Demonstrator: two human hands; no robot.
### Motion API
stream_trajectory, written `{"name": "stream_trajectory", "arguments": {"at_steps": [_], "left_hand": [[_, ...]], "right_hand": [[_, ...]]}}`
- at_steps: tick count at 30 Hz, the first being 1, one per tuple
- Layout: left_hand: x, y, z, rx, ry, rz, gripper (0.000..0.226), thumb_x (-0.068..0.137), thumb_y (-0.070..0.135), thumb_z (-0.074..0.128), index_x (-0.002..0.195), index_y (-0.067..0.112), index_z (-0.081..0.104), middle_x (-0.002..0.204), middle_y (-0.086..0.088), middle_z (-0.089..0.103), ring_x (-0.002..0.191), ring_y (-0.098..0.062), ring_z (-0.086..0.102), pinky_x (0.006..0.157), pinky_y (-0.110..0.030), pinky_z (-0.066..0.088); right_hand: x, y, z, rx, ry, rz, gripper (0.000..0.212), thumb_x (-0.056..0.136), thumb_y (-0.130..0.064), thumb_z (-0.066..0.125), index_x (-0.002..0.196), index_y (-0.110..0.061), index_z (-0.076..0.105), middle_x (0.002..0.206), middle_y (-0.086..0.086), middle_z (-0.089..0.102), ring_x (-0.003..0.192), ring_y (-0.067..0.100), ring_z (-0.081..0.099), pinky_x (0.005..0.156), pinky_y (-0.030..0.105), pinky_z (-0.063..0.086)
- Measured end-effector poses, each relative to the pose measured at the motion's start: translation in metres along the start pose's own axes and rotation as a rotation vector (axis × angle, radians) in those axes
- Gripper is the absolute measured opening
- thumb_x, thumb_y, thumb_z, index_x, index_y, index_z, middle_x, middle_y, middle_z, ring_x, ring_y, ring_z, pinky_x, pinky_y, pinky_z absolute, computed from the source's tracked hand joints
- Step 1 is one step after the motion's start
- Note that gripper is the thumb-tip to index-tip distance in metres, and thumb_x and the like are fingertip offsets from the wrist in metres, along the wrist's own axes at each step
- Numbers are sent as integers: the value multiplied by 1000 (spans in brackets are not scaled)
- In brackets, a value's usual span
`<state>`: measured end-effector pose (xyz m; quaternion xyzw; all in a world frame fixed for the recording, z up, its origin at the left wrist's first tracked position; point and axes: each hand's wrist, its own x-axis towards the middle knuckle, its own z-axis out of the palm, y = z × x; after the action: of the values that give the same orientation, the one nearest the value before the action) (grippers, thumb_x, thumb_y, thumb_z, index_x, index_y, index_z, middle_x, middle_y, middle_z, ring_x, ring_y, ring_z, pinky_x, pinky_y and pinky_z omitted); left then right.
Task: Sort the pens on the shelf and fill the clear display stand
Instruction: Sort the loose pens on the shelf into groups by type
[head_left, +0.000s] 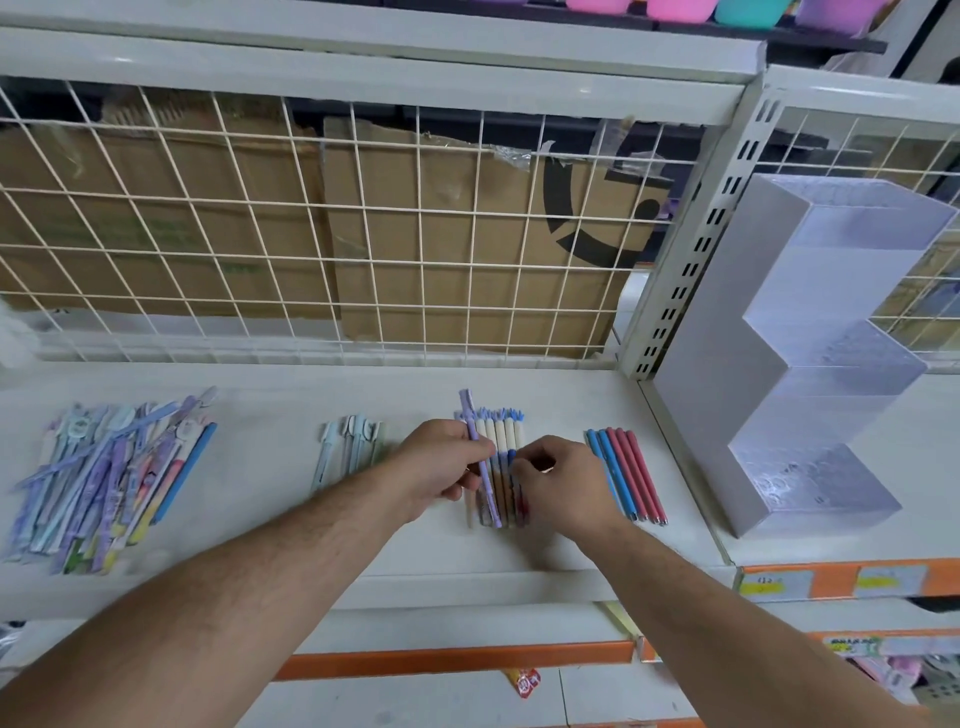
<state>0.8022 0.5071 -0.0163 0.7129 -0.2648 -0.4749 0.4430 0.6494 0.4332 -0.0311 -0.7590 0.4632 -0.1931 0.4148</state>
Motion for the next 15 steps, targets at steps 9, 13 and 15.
{"name": "stream_trajectory", "arguments": {"at_steps": [9, 13, 15], "left_hand": [[-14, -5, -20, 34, 63, 61, 17, 94, 19, 66, 90, 3, 70, 72, -3, 72, 56, -14, 62, 50, -24, 38], [-22, -11, -50, 99, 155, 66, 13, 91, 17, 60, 80, 12, 66, 70, -1, 64, 56, -14, 58, 51, -23, 36], [-26, -16, -71, 137, 222, 62, 9, 86, 15, 58, 80, 17, 65, 71, 1, 63, 60, -15, 59, 52, -23, 37]], "right_hand": [[-17, -32, 23, 104, -230, -55, 16, 88, -21, 75, 96, -12, 65, 64, 6, 73, 51, 12, 64, 56, 27, 52], [-17, -50, 50, 97, -262, -16, 10, 90, -12, 68, 99, -12, 64, 62, 4, 70, 45, 10, 59, 44, 21, 42], [-17, -61, 66, 88, -296, 14, 11, 91, -12, 68, 101, -12, 62, 66, 8, 72, 43, 11, 57, 41, 23, 42]]}}
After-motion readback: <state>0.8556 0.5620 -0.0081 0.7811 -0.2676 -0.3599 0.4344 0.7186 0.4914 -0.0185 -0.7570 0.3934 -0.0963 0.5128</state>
